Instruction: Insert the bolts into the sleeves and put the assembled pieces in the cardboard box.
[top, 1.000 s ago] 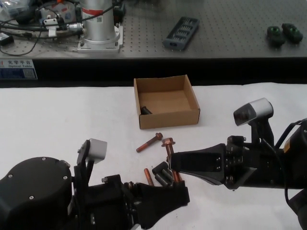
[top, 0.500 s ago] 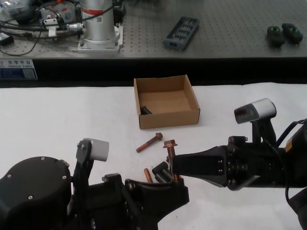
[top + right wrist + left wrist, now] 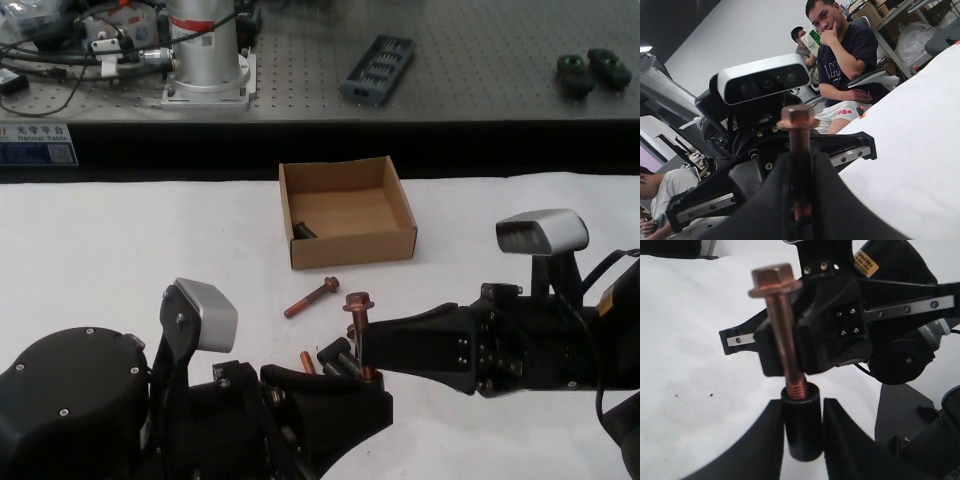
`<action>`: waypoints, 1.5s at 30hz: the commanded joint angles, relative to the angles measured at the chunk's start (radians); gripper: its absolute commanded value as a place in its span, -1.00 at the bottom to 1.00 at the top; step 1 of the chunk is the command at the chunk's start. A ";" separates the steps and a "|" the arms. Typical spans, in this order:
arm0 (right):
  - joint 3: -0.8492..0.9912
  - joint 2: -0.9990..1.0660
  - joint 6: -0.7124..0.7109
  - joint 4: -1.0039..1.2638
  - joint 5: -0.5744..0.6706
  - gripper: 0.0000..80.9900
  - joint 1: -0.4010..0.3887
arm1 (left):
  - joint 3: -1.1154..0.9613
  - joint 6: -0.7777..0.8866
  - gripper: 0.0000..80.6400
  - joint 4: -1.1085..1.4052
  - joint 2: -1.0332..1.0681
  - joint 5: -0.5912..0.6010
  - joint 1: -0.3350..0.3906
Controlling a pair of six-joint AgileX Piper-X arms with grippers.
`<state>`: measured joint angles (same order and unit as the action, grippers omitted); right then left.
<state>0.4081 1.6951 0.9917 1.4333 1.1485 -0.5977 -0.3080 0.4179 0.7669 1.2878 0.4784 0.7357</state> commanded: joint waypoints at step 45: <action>0.003 -0.410 -0.416 -0.802 -0.327 -0.52 0.132 | -0.433 -0.298 -0.94 -0.194 0.265 0.070 -0.229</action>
<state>0.4076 1.3758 0.6736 0.8202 0.8107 -0.4529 -0.6751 0.1536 0.5641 1.5173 0.5109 0.5205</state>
